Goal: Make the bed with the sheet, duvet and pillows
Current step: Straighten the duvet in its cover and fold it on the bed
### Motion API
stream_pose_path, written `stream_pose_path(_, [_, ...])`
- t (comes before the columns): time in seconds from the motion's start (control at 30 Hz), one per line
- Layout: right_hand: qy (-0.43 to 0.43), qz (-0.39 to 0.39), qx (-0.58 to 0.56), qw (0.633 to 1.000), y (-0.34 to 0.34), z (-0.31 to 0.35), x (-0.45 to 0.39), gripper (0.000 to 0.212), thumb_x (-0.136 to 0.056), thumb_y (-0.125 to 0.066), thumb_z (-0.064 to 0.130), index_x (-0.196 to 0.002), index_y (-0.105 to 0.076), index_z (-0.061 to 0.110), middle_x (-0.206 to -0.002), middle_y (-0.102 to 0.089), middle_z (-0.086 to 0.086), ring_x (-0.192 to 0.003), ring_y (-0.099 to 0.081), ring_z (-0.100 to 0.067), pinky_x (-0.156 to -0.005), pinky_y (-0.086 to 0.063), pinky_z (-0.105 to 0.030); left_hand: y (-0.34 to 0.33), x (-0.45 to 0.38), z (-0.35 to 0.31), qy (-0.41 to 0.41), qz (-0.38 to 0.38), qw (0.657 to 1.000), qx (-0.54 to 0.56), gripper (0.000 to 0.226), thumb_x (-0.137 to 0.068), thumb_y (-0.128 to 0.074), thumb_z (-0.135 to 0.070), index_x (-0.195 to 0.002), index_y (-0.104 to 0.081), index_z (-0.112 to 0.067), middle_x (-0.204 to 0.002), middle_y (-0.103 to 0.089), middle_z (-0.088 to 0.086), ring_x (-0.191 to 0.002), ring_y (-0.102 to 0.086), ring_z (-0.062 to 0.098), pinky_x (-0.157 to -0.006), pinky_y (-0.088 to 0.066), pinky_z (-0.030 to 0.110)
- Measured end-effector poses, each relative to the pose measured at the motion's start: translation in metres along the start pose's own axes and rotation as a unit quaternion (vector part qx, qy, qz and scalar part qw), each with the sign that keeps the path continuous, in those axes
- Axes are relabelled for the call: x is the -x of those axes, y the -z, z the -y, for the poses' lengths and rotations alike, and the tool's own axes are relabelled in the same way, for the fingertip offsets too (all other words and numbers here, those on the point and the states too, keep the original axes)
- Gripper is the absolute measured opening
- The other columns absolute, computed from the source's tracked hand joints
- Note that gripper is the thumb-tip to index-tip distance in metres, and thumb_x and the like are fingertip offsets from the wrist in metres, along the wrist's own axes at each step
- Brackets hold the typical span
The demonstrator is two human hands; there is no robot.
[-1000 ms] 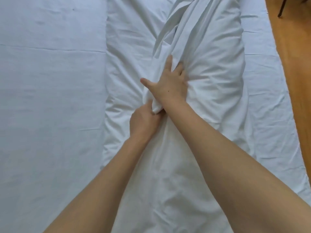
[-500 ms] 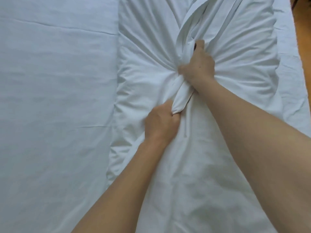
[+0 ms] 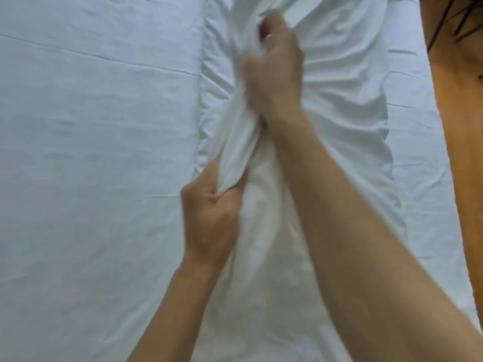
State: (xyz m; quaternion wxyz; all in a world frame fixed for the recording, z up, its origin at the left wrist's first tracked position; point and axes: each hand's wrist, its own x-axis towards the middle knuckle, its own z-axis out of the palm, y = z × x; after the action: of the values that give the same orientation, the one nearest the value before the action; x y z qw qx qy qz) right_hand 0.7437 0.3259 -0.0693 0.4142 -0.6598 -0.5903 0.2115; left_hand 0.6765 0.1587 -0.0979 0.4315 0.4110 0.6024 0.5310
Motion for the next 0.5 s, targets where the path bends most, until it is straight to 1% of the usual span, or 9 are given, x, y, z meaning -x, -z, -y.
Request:
stream_pose_path(0.07, [0.000, 0.097, 0.071, 0.993, -0.040, -0.012, 0.032, 0.016, -0.086, -0.056, 0.013, -0.101, -0.055, 0.016, -0.087, -0.063, -0.007, -0.084, -0.061, -0.030, -0.066, -0.038, -0.037, 0.022, 0.005, 0.033, 0.079, -0.035, 0.996, -0.028, 0.030, -0.092, -0.060, -0.013, -0.064, -0.053, -0.020, -0.055, -0.052, -0.021, -0.057, -0.049, -0.005, -0.055, -0.038, 0.016])
stream_pose_path(0.13, [-0.024, 0.274, 0.245, 0.930, -0.067, -0.041, 0.063, 0.048, -0.092, -0.054, 0.025, -0.136, -0.040, 0.014, -0.117, -0.056, -0.013, -0.107, -0.055, -0.032, -0.082, -0.041, -0.036, 0.035, 0.002, 0.073, 0.212, -0.019, 0.972, -0.102, 0.017, -0.094, -0.055, -0.034, -0.084, -0.056, -0.019, -0.070, -0.058, -0.015, -0.082, -0.064, 0.016, -0.067, -0.043, 0.029])
stream_pose_path(0.17, [-0.024, 0.321, 0.309, 0.895, -0.069, -0.056, 0.071, 0.062, -0.092, -0.055, 0.035, -0.145, -0.029, 0.014, -0.128, -0.049, -0.016, -0.116, -0.050, -0.033, -0.092, -0.039, -0.037, 0.038, -0.001, 0.086, 0.270, 0.006, 0.952, -0.145, 0.027, -0.090, -0.052, -0.048, -0.094, -0.052, -0.021, -0.080, -0.059, -0.010, -0.094, -0.063, 0.026, -0.074, -0.045, 0.034])
stream_pose_path(0.2, [-0.023, 0.338, 0.331, 0.881, -0.066, -0.065, 0.075, 0.072, -0.091, -0.054, 0.043, -0.149, -0.022, 0.015, -0.134, -0.043, -0.019, -0.121, -0.044, -0.034, -0.099, -0.036, -0.039, 0.039, -0.004, 0.093, 0.297, 0.030, 0.939, -0.169, 0.039, -0.084, -0.048, -0.059, -0.102, -0.047, -0.024, -0.090, -0.060, -0.006, -0.100, -0.060, 0.029, -0.083, -0.046, 0.039])
stream_pose_path(0.23, [-0.022, 0.341, 0.323, 0.883, -0.062, -0.070, 0.073, 0.077, -0.091, -0.052, 0.050, -0.151, -0.018, 0.016, -0.137, -0.040, -0.020, -0.125, -0.040, -0.035, -0.103, -0.032, -0.039, 0.040, -0.009, 0.097, 0.300, 0.044, 0.937, -0.175, 0.048, -0.080, -0.047, -0.064, -0.110, -0.042, -0.026, -0.099, -0.059, -0.003, -0.102, -0.058, 0.027, -0.088, -0.045, 0.041])
stream_pose_path(0.3, [-0.016, 0.357, 0.267, 0.895, -0.050, -0.069, 0.073, 0.078, -0.092, -0.046, 0.057, -0.153, -0.013, 0.022, -0.140, -0.038, -0.017, -0.130, -0.033, -0.033, -0.107, -0.026, -0.038, 0.039, -0.014, 0.090, 0.280, 0.046, 0.946, -0.155, 0.056, -0.086, -0.053, -0.059, -0.126, -0.037, -0.023, -0.109, -0.055, -0.004, -0.104, -0.055, 0.020, -0.089, -0.043, 0.035])
stream_pose_path(0.37, [0.000, 0.383, 0.222, 0.897, -0.030, -0.065, 0.081, 0.075, -0.093, -0.044, 0.055, -0.153, -0.010, 0.026, -0.141, -0.039, -0.010, -0.134, -0.030, -0.028, -0.107, -0.025, -0.035, 0.039, -0.007, 0.077, 0.301, 0.040, 0.947, -0.103, 0.062, -0.090, -0.054, -0.052, -0.138, -0.032, -0.021, -0.117, -0.054, -0.009, -0.106, -0.055, 0.013, -0.087, -0.042, 0.028])
stream_pose_path(0.43, [0.027, 0.399, 0.200, 0.895, -0.003, -0.063, 0.090, 0.072, -0.096, -0.044, 0.050, -0.153, -0.010, 0.025, -0.148, -0.036, -0.006, -0.139, -0.025, -0.024, -0.110, -0.021, -0.032, 0.048, 0.010, 0.072, 0.319, 0.072, 0.944, -0.043, 0.057, -0.090, -0.054, -0.051, -0.137, -0.039, -0.024, -0.117, -0.059, -0.012, -0.105, -0.060, 0.010, -0.083, -0.045, 0.025])
stream_pose_path(0.5, [0.049, 0.365, 0.219, 0.904, 0.032, -0.069, 0.102, 0.066, -0.097, -0.044, 0.048, -0.152, -0.016, 0.027, -0.154, -0.031, -0.003, -0.144, -0.019, -0.023, -0.114, -0.015, -0.032, 0.061, 0.031, 0.070, 0.355, 0.149, 0.923, 0.019, 0.049, -0.089, -0.056, -0.052, -0.130, -0.053, -0.025, -0.116, -0.067, -0.004, -0.107, -0.065, 0.019, -0.089, -0.049, 0.037])
